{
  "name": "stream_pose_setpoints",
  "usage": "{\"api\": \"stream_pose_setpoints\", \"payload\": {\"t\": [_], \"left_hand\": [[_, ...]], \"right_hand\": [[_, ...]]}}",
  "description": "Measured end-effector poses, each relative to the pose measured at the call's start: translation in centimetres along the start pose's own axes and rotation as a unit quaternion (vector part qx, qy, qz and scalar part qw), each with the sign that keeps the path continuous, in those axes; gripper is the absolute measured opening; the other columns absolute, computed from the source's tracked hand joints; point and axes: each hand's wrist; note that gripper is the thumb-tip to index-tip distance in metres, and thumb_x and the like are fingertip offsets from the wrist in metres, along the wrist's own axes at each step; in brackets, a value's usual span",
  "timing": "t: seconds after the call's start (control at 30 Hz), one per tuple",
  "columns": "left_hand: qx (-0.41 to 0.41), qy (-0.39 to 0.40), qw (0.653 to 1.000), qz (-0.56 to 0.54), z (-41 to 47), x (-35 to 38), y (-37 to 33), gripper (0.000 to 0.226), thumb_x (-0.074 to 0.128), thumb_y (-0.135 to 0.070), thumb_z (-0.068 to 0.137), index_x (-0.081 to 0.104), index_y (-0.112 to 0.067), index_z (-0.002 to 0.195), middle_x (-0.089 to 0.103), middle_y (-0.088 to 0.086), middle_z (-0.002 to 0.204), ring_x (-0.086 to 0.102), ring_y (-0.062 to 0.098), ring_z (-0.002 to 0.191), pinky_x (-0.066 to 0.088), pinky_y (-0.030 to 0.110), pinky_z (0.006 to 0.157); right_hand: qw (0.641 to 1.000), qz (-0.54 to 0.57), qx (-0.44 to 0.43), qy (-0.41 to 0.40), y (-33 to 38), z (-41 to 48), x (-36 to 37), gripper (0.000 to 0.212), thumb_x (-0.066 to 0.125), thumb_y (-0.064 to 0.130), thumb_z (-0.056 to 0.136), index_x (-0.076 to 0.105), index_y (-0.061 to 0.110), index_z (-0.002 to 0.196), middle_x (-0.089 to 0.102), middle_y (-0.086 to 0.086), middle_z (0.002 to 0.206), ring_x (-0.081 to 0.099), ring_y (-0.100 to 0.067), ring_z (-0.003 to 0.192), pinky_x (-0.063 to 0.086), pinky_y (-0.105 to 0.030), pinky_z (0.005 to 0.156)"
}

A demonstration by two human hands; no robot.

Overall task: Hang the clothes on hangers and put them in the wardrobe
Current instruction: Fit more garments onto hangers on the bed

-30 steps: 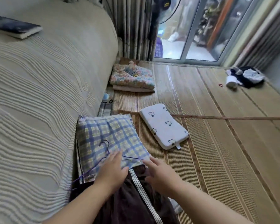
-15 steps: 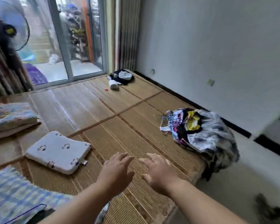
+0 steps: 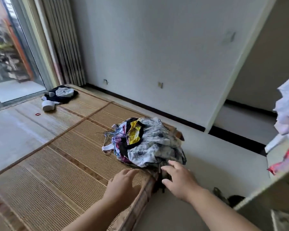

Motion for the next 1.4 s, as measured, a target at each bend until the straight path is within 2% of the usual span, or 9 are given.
{"api": "stream_pose_setpoints", "payload": {"t": [0.27,0.5,0.67,0.77,0.83,0.97,1.1,1.27,1.4], "left_hand": [[-0.052,-0.018,0.998,-0.019,11.6,0.4,-0.4,0.057,0.055,-0.044,0.089,0.035,-0.035,0.141,0.041,-0.007,0.144,0.046,0.011,0.126,0.044,0.038,0.103],[-0.095,-0.008,0.994,-0.057,24.8,2.7,2.4,0.055,0.053,-0.042,0.088,0.038,-0.033,0.140,0.046,-0.006,0.139,0.052,0.011,0.117,0.048,0.037,0.098],[-0.152,0.007,0.985,-0.086,33.5,3.0,4.7,0.050,0.056,-0.038,0.088,0.042,-0.034,0.136,0.049,-0.010,0.132,0.055,0.003,0.100,0.052,0.025,0.090],[-0.195,0.011,0.976,-0.100,37.3,3.1,6.5,0.049,0.056,-0.039,0.087,0.045,-0.034,0.135,0.052,-0.012,0.127,0.056,0.004,0.102,0.052,0.029,0.090],[-0.225,0.017,0.969,-0.097,38.8,3.5,7.6,0.049,0.056,-0.040,0.087,0.045,-0.036,0.134,0.052,-0.013,0.128,0.055,0.006,0.109,0.050,0.032,0.094],[-0.310,0.013,0.944,-0.109,42.1,5.7,10.1,0.045,0.058,-0.038,0.086,0.049,-0.035,0.130,0.055,-0.011,0.125,0.055,0.008,0.110,0.050,0.034,0.095],[-0.405,0.016,0.903,-0.144,44.4,9.1,11.3,0.051,0.058,-0.038,0.086,0.046,-0.032,0.135,0.053,-0.009,0.129,0.053,0.009,0.114,0.047,0.034,0.098],[-0.470,0.045,0.865,-0.170,47.4,13.2,11.4,0.059,0.053,-0.037,0.084,0.039,-0.035,0.141,0.046,-0.009,0.141,0.045,0.009,0.127,0.040,0.031,0.105],[-0.488,0.061,0.846,-0.209,49.8,15.6,11.3,0.067,0.053,-0.040,0.085,0.028,-0.033,0.147,0.030,-0.008,0.152,0.029,0.011,0.139,0.030,0.035,0.113]], "right_hand": [[0.998,0.037,0.047,0.036,-8.5,8.8,-2.0,0.049,0.049,0.045,0.089,0.040,0.041,0.137,0.022,0.008,0.154,0.044,-0.018,0.127,0.032,-0.032,0.107],[0.997,0.010,0.009,0.076,-11.1,23.7,-3.5,0.049,0.049,0.043,0.091,0.040,0.038,0.139,0.020,0.008,0.155,0.031,-0.020,0.138,0.028,-0.035,0.111],[0.993,0.007,-0.019,0.113,-10.9,35.6,-3.9,0.049,0.049,0.040,0.091,0.038,0.038,0.139,0.020,0.005,0.155,0.030,-0.019,0.138,0.018,-0.046,0.114],[0.989,0.006,-0.044,0.137,-10.4,42.3,-3.4,0.050,0.051,0.037,0.090,0.039,0.039,0.139,0.021,0.006,0.155,0.024,-0.020,0.140,0.016,-0.049,0.114],[0.984,-0.017,-0.067,0.161,-10.1,46.4,-2.9,0.050,0.049,0.037,0.089,0.037,0.041,0.138,0.021,0.006,0.154,0.025,-0.021,0.140,0.021,-0.050,0.114],[0.971,-0.033,-0.124,0.203,-9.4,56.0,-0.4,0.047,0.041,0.028,0.093,0.036,0.037,0.140,0.025,0.005,0.153,0.032,-0.021,0.136,0.031,-0.046,0.111],[0.949,-0.072,-0.197,0.236,-9.1,64.5,3.8,0.052,0.036,0.012,0.092,0.039,0.031,0.141,0.028,0.004,0.153,0.029,-0.018,0.138,0.027,-0.040,0.114],[0.921,-0.103,-0.265,0.267,-9.4,72.9,8.9,0.045,0.039,0.022,0.093,0.040,0.027,0.138,0.038,0.001,0.145,0.039,-0.022,0.131,0.034,-0.042,0.107],[0.898,-0.216,-0.271,0.270,-10.1,76.9,10.9,0.047,0.041,0.034,0.095,0.031,0.034,0.141,0.031,0.007,0.148,0.034,-0.020,0.134,0.021,-0.054,0.110]]}}
Point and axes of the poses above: each hand's wrist, its own z-axis towards the middle knuckle, its own x-axis out of the palm, y = z × x
